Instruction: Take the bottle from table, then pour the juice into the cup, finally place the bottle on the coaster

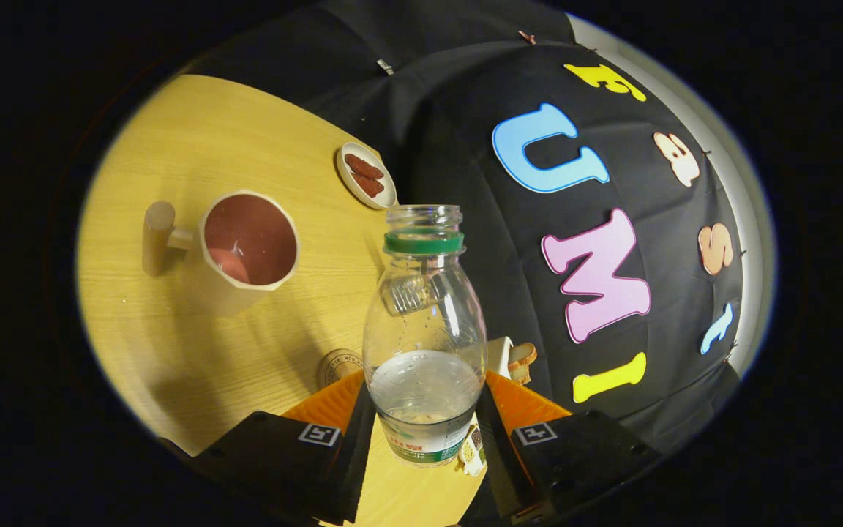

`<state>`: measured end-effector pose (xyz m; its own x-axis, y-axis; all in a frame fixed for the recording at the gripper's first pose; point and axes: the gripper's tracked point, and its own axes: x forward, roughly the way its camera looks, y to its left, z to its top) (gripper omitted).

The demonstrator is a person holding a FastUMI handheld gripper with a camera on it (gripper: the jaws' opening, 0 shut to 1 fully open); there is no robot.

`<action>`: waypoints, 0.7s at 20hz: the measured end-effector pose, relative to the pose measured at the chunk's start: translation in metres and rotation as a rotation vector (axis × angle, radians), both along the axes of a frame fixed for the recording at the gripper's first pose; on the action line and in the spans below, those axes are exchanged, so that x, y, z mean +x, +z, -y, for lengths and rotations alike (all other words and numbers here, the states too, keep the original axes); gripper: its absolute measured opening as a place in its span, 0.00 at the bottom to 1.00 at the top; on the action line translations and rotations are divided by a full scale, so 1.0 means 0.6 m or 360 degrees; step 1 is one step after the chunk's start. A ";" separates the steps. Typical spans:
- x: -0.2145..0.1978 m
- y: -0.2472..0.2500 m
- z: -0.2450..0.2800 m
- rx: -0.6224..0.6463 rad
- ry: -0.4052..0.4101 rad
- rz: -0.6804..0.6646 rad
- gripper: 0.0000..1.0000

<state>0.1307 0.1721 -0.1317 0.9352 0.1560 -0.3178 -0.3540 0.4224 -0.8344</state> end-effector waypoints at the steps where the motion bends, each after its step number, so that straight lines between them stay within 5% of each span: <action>1: 0.001 -0.007 -0.001 -0.0022 0.0011 -0.0011 0.71; 14: 0.012 -0.036 -0.025 -0.0350 0.0183 -0.0030 0.71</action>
<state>0.1381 0.1869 -0.1531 0.9088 0.1861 -0.3734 -0.4058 0.1871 -0.8946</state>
